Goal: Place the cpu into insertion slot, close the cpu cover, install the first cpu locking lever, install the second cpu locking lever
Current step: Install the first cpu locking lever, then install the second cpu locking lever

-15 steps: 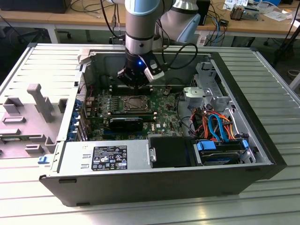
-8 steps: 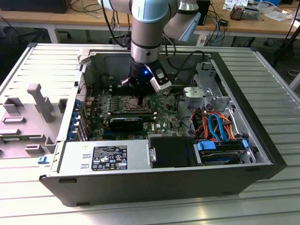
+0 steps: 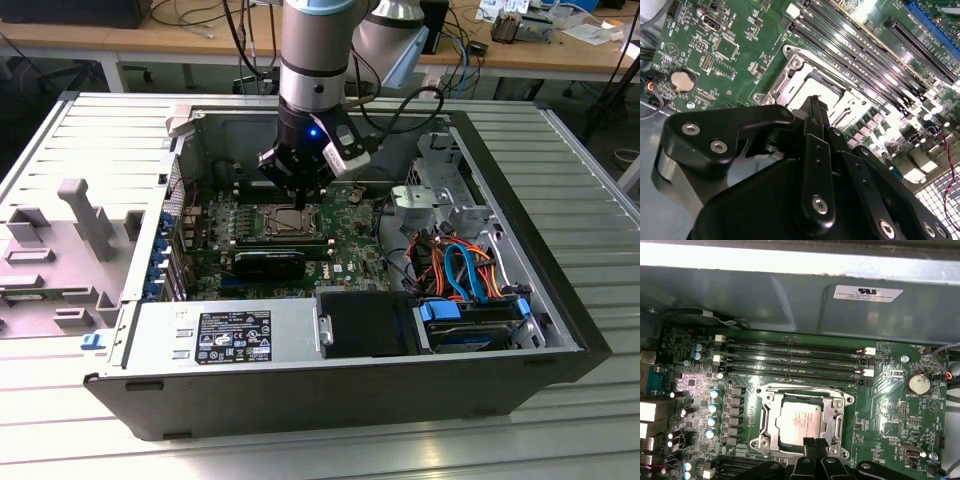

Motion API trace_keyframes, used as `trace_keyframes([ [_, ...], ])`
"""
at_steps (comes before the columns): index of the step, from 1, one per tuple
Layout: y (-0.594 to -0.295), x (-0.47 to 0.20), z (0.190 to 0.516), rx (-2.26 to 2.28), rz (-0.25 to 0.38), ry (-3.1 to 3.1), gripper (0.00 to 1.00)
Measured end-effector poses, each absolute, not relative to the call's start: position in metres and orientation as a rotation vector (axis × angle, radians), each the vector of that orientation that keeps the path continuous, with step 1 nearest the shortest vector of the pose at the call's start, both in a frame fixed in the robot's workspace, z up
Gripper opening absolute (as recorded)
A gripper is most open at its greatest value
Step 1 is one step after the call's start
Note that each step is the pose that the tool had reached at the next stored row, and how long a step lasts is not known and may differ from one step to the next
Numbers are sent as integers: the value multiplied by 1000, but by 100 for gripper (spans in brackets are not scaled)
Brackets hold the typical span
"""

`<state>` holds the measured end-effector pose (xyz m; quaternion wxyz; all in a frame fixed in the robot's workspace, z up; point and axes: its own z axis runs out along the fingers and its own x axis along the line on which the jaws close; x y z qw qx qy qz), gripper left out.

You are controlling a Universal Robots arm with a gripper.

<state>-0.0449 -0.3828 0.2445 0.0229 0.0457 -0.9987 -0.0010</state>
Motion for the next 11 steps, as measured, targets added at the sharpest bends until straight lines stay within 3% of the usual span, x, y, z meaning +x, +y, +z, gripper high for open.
trace_keyframes([
  [11, -386, -39, 242, 141, -7, -3091, 11],
])
